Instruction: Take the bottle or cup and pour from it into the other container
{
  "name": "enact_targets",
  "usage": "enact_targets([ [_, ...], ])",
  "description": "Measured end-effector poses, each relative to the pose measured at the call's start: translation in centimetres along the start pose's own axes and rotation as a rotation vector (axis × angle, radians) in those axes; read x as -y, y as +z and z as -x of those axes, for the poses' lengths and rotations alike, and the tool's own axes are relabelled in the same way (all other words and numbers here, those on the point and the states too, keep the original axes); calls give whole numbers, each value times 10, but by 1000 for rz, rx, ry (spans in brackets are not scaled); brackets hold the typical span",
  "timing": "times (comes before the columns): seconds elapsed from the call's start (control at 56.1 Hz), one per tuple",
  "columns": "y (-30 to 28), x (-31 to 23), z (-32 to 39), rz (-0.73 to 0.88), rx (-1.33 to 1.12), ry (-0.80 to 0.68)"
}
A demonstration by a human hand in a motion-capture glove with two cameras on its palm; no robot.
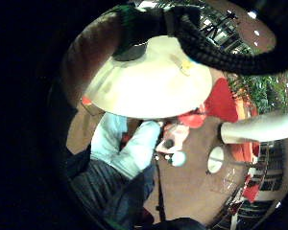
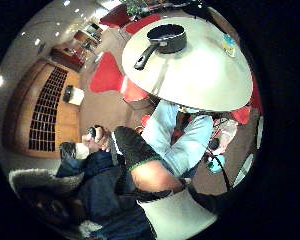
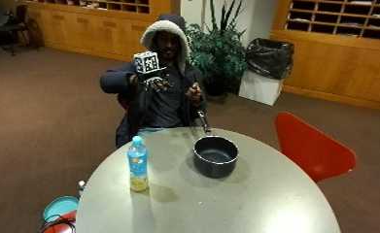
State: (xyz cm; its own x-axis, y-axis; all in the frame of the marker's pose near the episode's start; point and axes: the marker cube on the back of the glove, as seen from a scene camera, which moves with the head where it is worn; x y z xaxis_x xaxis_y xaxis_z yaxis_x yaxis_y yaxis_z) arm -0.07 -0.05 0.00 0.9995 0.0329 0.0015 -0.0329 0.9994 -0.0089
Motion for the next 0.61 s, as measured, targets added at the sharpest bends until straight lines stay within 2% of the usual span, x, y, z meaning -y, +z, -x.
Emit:
enact_targets([
  [0.606, 6, -14, 9, 7, 6, 33],
])
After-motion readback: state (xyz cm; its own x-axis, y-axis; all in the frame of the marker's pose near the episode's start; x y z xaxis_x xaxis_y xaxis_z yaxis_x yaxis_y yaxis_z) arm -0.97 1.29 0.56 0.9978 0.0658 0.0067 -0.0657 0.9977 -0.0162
